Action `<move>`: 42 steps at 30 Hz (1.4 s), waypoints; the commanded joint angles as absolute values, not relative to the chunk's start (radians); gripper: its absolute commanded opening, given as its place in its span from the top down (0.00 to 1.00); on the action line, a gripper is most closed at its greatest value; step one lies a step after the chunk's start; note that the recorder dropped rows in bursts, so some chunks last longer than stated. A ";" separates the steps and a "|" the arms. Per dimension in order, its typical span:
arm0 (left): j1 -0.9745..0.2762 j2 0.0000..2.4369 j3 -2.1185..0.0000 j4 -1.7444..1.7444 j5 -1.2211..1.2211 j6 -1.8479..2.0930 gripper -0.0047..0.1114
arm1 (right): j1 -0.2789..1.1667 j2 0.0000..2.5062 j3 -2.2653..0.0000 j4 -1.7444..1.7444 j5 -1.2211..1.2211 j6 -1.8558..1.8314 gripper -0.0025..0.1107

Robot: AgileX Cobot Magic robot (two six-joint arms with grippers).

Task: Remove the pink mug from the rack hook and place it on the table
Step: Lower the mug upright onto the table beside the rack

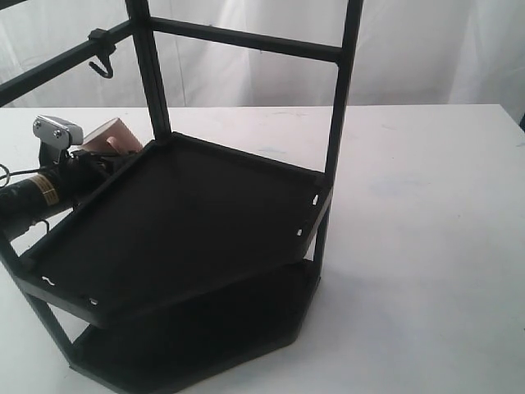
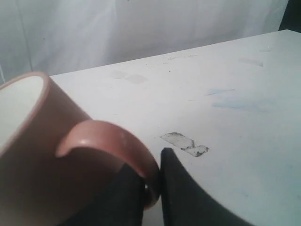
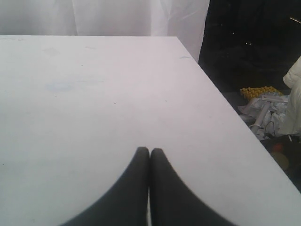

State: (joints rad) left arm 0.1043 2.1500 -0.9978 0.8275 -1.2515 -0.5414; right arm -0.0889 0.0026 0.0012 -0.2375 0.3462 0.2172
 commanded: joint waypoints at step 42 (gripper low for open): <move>0.209 1.946 -0.985 1.270 -1.182 -0.945 0.47 | -0.088 0.000 0.000 -0.236 0.344 0.218 0.98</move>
